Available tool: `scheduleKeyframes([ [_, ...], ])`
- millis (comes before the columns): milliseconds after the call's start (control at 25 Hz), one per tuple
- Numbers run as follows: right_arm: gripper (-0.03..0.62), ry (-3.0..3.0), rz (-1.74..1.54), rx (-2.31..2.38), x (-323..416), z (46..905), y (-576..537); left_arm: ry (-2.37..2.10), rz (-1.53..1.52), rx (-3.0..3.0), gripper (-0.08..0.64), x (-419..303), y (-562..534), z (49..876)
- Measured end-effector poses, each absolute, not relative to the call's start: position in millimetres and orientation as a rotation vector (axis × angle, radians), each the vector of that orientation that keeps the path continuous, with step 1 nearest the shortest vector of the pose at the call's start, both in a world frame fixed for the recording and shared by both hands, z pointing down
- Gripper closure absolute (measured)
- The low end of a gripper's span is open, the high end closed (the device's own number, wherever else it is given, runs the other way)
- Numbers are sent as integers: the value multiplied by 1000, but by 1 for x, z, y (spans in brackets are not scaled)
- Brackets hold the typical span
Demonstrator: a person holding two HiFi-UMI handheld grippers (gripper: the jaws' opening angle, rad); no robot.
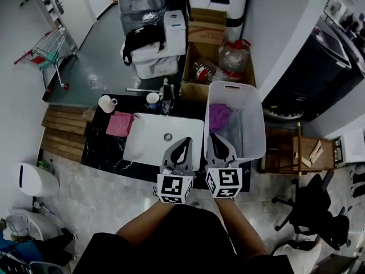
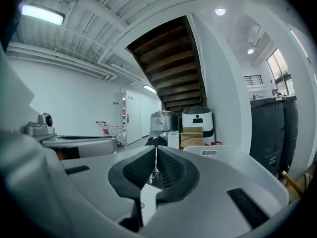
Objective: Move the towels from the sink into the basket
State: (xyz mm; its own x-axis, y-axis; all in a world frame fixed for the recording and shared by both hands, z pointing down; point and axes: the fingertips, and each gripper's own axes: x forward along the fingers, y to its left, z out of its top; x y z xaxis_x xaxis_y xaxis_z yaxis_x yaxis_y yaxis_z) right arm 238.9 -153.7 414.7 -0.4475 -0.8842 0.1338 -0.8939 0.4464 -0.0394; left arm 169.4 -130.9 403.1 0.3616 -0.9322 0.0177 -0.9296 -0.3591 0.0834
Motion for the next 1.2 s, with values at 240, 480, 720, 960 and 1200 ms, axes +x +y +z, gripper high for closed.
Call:
scheduleKeyframes([
  [240,571,-2621,158,1575,255,415,-133,-1730,-72,2509,555,183,-107,402],
  [480,571,-2683,162,1482,254,417,-106,-1811,-19,2474,555,186,-80,402],
  [720,571,-2716,192,1404,244,433,-84,-1880,29,2419,555,184,-50,419],
  [960,571,-2740,194,1332,229,439,-70,-1927,36,2354,555,167,-39,425],
  [1200,571,-2750,190,1261,195,448,-70,-1945,50,2299,555,135,-31,438],
])
